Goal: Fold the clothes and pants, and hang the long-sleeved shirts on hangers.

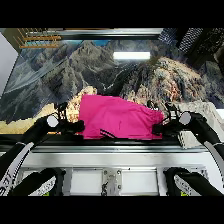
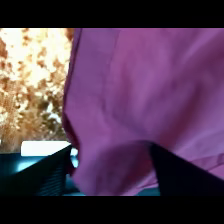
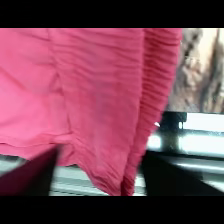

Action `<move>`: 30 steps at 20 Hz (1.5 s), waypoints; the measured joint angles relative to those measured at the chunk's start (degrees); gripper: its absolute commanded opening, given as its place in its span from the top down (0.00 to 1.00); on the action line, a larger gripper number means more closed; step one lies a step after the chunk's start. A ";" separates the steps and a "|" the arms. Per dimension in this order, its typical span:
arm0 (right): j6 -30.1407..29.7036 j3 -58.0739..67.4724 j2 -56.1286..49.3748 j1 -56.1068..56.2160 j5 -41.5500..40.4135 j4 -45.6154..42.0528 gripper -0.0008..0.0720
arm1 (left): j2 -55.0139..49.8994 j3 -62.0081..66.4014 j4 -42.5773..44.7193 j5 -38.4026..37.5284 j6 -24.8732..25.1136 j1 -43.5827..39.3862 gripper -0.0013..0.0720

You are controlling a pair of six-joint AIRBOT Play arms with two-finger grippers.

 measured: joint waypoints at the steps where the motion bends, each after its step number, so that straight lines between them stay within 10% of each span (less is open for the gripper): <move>1: -0.35 0.81 0.72 -0.42 0.11 0.39 0.11 | 1.95 0.55 0.02 -0.57 0.02 0.02 0.19; 5: -2.56 3.65 5.27 -5.97 2.97 1.18 0.11 | 10.34 3.91 0.22 -3.06 0.04 0.00 0.19; 8: -6.05 2.99 6.08 -13.46 4.85 2.97 0.11 | 15.63 5.44 0.24 -3.98 -0.42 0.00 0.98; 18: -24.79 -5.22 -9.29 -20.20 -1.55 27.67 0.19 | 20.09 6.32 -0.02 -2.16 -1.70 -0.17 0.98; 21: -27.21 -5.64 -13.31 -16.20 -4.31 33.92 0.76 | 18.73 6.32 -1.25 -1.75 -1.73 -0.39 0.98; 23: -28.02 -5.77 -14.53 -13.81 -6.01 35.91 0.96 | 16.72 6.32 -2.25 -1.27 -1.75 -1.42 0.98; 30: -22.71 1.20 -12.81 -13.64 -2.08 26.82 0.96 | 3.58 11.65 -4.31 1.64 -1.73 -10.54 0.98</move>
